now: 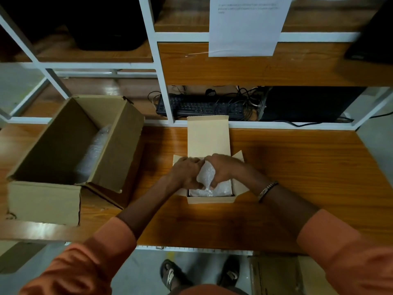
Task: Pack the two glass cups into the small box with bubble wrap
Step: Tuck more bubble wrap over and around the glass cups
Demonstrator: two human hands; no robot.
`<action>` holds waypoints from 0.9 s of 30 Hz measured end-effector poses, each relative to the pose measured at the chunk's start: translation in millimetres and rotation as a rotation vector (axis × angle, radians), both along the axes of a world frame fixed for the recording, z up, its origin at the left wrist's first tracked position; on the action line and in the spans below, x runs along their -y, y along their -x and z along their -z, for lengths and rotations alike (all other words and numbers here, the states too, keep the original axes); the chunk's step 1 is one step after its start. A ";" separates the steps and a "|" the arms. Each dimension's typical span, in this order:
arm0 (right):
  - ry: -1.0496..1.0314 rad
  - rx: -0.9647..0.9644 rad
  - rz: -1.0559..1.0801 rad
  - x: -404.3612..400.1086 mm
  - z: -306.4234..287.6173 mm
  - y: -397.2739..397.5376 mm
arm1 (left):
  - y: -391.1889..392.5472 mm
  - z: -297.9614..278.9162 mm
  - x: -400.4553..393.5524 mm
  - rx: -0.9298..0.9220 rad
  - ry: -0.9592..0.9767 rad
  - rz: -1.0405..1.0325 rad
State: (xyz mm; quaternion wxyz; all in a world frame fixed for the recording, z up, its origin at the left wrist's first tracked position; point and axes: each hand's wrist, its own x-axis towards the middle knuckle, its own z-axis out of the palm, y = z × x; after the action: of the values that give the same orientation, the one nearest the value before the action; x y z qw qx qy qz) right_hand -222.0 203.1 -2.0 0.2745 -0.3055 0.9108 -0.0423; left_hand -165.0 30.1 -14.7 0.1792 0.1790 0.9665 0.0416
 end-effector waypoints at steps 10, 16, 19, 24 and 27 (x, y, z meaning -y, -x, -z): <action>0.031 -0.138 0.064 -4.2 43.1 -25.6 | -5.3 50.0 2.2 -0.097 0.174 -0.003; 0.077 -0.132 0.105 -7.0 45.5 -31.9 | -9.0 49.2 -4.0 -0.115 0.175 -0.035; 0.101 -0.054 0.085 -15.9 37.5 -26.1 | -11.5 45.4 -2.8 -0.095 0.148 -0.020; -0.057 -0.199 0.058 -35.9 25.4 -20.8 | -23.3 36.0 10.2 -0.153 0.145 -0.074; -0.201 -0.253 -0.007 -38.7 23.2 -20.1 | -24.1 30.9 19.5 -0.139 0.130 -0.108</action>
State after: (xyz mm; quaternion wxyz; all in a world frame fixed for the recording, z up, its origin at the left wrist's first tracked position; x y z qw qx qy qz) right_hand -201.8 241.8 -25.2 0.1867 -0.2826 0.9367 0.0887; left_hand -140.9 10.6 -45.6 0.1203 0.1172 0.9855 -0.0243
